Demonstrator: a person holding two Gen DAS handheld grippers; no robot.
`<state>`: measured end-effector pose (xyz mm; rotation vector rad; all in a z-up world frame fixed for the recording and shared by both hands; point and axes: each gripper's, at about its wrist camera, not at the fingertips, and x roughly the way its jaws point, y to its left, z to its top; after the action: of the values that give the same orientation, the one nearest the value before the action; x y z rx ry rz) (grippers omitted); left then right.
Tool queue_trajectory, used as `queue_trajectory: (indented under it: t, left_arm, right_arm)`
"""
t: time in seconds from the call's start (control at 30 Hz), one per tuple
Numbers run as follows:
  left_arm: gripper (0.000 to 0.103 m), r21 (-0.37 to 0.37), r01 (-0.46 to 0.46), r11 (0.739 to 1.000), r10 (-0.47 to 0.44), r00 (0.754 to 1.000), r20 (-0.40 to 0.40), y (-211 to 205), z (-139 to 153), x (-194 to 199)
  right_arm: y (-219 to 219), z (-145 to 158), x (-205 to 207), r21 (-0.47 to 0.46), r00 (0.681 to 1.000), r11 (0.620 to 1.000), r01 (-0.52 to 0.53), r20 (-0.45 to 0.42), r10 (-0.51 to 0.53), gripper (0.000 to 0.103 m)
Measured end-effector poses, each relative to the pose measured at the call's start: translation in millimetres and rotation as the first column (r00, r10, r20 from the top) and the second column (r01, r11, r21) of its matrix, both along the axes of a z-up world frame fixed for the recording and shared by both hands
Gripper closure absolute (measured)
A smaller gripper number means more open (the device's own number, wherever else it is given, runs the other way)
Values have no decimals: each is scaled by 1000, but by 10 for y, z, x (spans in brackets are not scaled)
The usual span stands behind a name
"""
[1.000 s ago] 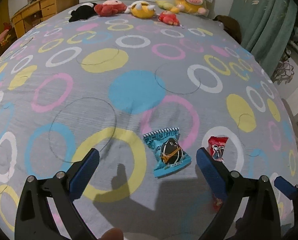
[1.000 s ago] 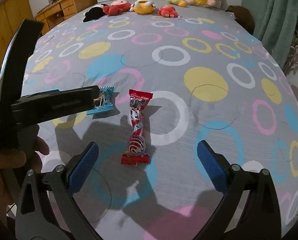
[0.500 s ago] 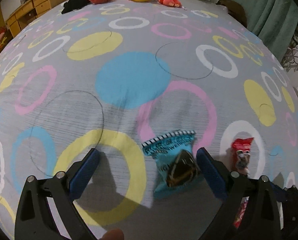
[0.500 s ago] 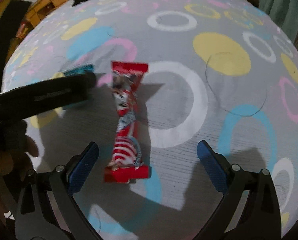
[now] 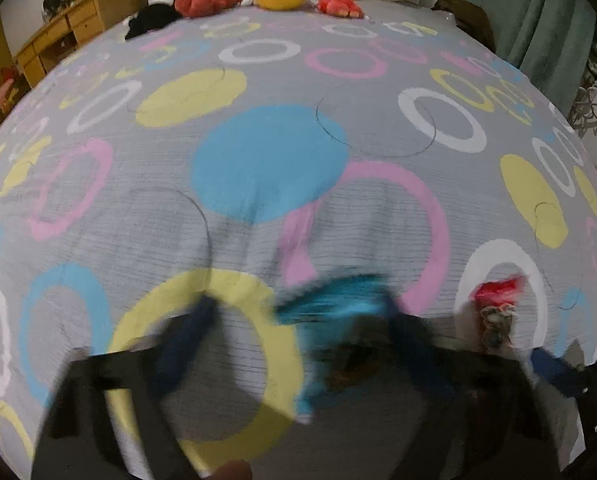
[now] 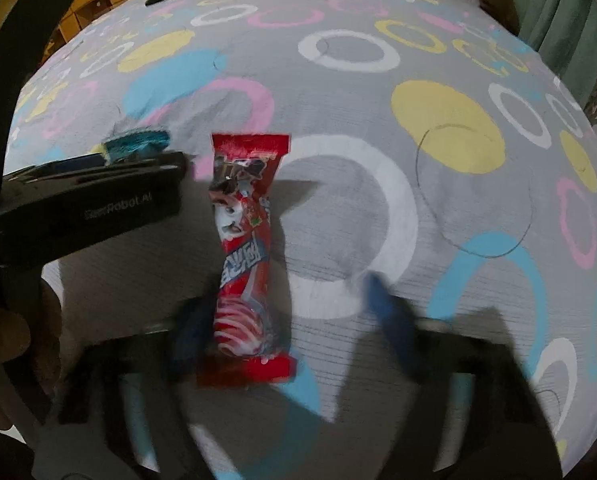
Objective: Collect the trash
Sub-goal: 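Grasp the blue snack packet with the left tool while the right tool grasps the red candy stick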
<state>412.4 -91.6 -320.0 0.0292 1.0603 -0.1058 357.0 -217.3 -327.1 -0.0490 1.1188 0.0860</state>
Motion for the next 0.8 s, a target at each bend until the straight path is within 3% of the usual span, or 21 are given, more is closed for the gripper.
queue_trajectory:
  t: [0.03, 0.1, 0.8]
  left_arm:
    - [72, -13, 3, 1000, -3, 1000, -4, 12, 24, -11]
    - [74, -28, 4, 1000, -4, 1000, -9, 48, 31, -13]
    - [76, -12, 39, 999, -39, 999, 21, 161, 213, -288]
  right_arm:
    - [10, 8, -3, -8, 1000, 1000, 2, -1, -2, 79]
    - [39, -13, 18, -25, 1000, 1000, -6, -1, 6, 79]
    - [51, 110, -170, -31, 999, 999, 17, 29, -17, 79]
